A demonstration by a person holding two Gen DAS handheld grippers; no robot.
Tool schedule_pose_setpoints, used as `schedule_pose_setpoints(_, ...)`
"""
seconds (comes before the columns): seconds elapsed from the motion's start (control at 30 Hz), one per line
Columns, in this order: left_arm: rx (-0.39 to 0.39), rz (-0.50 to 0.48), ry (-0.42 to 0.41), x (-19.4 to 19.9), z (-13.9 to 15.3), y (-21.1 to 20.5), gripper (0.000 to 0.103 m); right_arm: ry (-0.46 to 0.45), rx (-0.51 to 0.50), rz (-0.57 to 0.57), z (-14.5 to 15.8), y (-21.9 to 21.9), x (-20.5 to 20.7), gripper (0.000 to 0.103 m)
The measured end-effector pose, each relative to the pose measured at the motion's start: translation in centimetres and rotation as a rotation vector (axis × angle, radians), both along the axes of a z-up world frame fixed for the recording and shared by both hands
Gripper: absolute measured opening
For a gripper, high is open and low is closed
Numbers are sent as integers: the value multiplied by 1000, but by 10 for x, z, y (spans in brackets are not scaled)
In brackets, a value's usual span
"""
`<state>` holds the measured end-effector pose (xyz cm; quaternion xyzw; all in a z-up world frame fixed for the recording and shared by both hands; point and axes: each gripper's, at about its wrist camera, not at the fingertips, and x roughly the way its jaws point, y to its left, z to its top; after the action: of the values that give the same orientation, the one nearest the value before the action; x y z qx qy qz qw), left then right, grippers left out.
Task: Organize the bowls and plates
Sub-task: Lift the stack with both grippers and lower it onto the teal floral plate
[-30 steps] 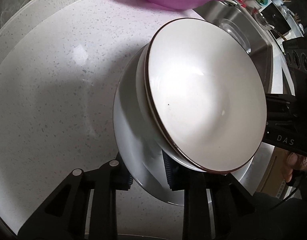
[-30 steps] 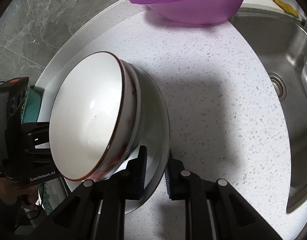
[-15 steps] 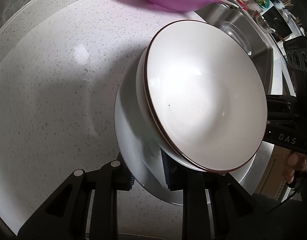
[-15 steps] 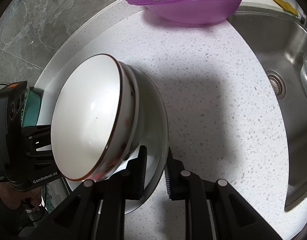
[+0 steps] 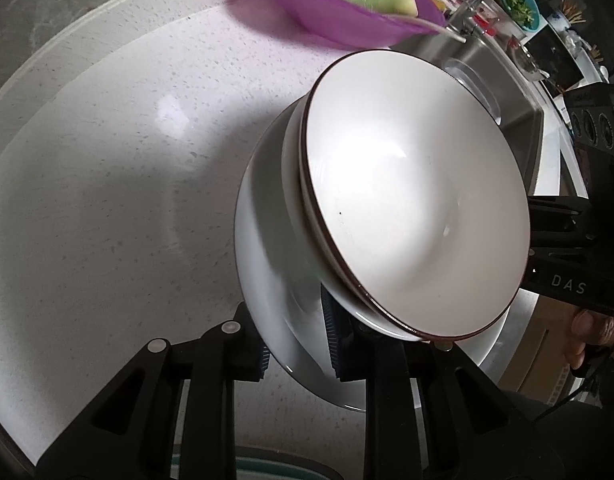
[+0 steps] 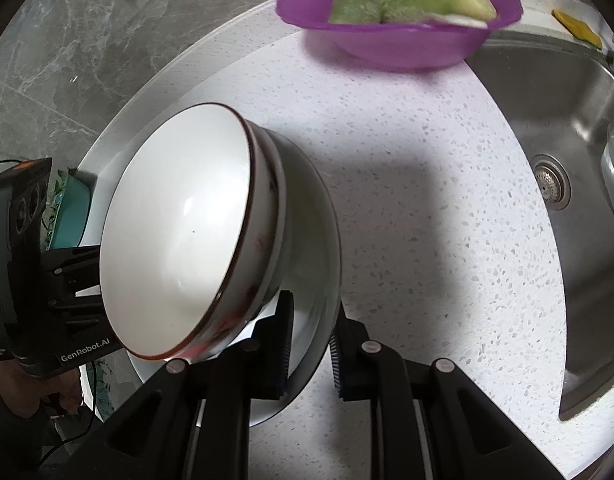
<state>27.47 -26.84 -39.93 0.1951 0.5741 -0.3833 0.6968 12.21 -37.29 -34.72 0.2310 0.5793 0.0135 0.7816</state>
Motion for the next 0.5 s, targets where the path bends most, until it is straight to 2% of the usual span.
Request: schedule_pose_setpoints(0.5, -27, 105, -36, -24, 43, 55, 20, -36, -9, 132, 30, 42, 11, 19)
